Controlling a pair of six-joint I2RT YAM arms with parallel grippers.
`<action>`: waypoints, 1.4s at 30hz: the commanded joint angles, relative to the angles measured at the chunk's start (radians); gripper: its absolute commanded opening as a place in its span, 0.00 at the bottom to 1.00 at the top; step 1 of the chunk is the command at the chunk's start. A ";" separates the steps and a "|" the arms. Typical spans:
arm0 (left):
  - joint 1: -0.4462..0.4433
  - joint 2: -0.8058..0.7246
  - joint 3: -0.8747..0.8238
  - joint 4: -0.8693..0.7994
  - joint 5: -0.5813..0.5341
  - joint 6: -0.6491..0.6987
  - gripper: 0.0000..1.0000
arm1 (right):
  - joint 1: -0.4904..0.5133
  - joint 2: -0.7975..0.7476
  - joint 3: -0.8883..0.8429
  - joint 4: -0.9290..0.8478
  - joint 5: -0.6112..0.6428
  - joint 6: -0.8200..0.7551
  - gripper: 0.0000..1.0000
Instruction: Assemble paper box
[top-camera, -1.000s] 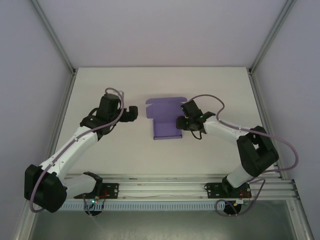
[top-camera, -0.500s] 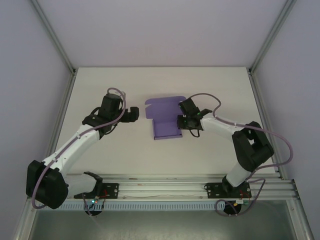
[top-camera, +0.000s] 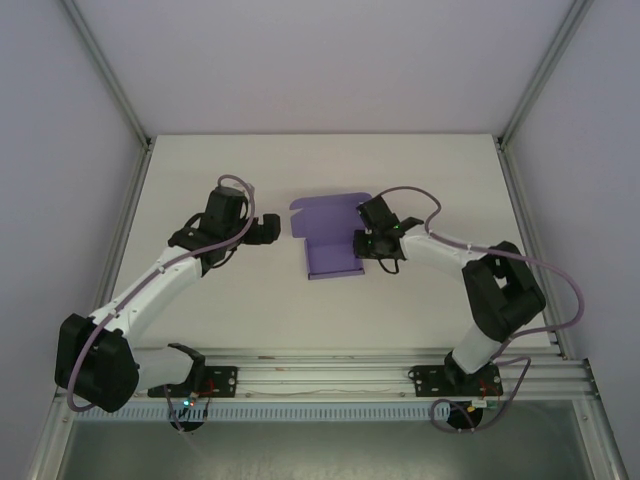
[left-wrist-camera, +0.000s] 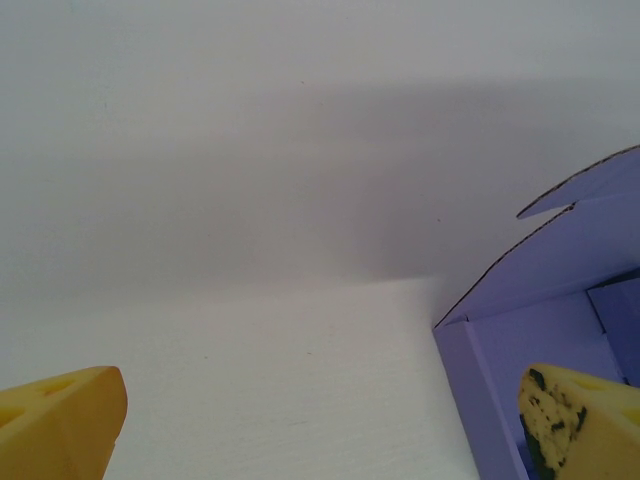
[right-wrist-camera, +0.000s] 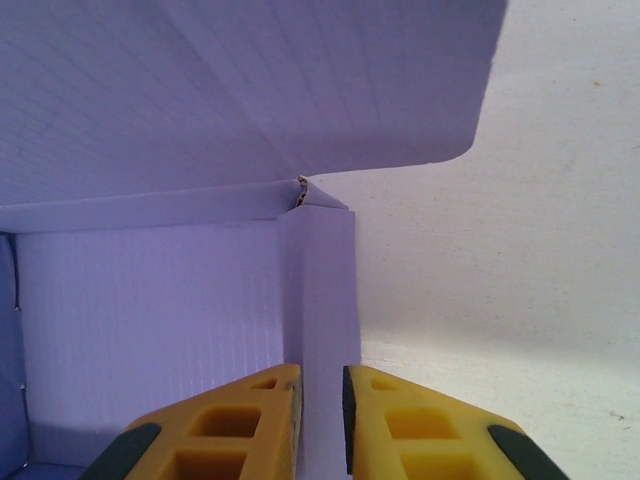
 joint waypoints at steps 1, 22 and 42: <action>-0.001 0.007 0.022 0.019 0.012 0.014 1.00 | -0.003 0.065 -0.001 -0.046 -0.004 0.018 0.18; -0.001 -0.002 0.030 -0.015 -0.024 0.011 1.00 | 0.011 0.140 0.003 -0.132 0.114 0.036 0.15; -0.001 -0.070 -0.009 -0.003 -0.010 0.002 1.00 | -0.008 -0.061 0.057 -0.043 -0.051 0.076 0.37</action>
